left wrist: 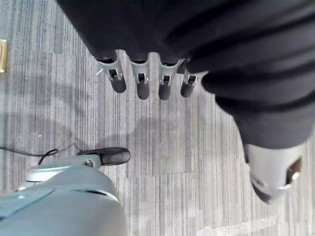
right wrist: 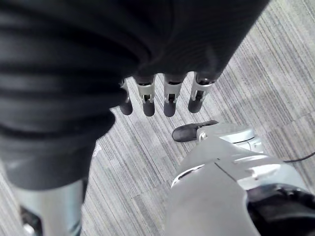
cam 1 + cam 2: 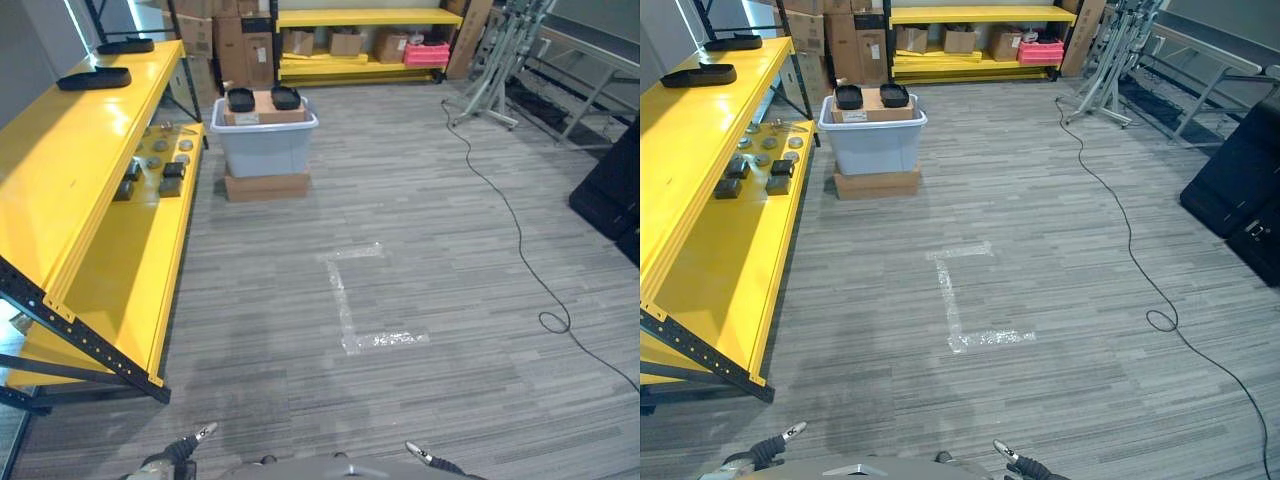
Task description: Move parts from the plastic box to the shelf.
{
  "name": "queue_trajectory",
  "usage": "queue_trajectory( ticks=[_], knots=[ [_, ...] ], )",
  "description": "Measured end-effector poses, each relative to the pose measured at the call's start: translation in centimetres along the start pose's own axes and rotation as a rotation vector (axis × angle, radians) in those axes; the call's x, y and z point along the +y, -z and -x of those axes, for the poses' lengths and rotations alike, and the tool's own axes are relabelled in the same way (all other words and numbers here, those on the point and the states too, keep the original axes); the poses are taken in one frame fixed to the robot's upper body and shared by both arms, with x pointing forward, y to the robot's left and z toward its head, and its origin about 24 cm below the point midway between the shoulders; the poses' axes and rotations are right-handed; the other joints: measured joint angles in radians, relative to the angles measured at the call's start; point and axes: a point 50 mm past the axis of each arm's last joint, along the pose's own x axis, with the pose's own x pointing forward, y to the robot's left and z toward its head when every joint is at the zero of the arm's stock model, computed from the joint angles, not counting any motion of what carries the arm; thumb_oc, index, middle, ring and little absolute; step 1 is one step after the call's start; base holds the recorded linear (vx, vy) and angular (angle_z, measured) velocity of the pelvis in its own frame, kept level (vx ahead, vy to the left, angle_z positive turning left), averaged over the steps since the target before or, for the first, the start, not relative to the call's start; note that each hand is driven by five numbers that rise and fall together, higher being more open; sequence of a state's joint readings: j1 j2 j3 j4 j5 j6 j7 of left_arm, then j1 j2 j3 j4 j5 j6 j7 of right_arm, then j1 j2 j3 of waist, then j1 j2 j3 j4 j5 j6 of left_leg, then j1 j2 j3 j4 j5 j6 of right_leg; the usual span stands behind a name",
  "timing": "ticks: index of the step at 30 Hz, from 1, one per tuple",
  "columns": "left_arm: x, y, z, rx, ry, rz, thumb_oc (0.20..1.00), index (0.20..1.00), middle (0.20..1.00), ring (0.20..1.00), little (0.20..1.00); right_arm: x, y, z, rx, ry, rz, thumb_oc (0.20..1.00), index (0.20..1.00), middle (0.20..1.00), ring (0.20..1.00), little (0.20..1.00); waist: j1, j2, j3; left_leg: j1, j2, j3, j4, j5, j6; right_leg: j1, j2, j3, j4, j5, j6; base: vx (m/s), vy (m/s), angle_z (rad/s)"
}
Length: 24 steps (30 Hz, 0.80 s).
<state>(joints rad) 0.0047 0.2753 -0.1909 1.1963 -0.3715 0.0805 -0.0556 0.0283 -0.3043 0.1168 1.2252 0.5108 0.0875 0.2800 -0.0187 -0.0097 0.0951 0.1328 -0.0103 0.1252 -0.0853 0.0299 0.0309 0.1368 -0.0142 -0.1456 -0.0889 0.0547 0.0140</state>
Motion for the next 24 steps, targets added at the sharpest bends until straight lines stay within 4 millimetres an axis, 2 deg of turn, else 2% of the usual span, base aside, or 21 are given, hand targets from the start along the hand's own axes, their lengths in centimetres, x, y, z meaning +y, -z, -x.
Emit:
queue_trajectory(
  ticks=[16, 24],
  knots=[
    [-0.13, -0.07, -0.01, 0.0, 0.02, -0.008, 1.0, 1.0, 1.0, 1.0, 1.0, -0.3, 0.65, 0.1, 0.027, 0.018, 0.005, 1.0, 1.0, 1.0, 1.0, 1.0, -0.011, -0.006, -0.015, 0.001, 0.0, 0.007, 0.0, 0.001, 0.002, -0.002, 0.0, 0.005, 0.0, -0.001, 0.0, 0.0, 0.002, 0.0],
    [-0.59, -0.28, -0.04, -0.004, 0.073, -0.011, 1.0, 1.0, 1.0, 1.0, 1.0, -0.48, 0.05, 0.05, 0.026, 0.067, 0.135, 1.0, 1.0, 1.0, 1.0, 1.0, -0.005, -0.007, -0.015, 0.005, 0.0, 0.007, 0.0, 0.0, 0.003, 0.001, 0.0, 0.006, 0.0, 0.0, 0.001, 0.03, 0.015, 0.0]
  ],
)
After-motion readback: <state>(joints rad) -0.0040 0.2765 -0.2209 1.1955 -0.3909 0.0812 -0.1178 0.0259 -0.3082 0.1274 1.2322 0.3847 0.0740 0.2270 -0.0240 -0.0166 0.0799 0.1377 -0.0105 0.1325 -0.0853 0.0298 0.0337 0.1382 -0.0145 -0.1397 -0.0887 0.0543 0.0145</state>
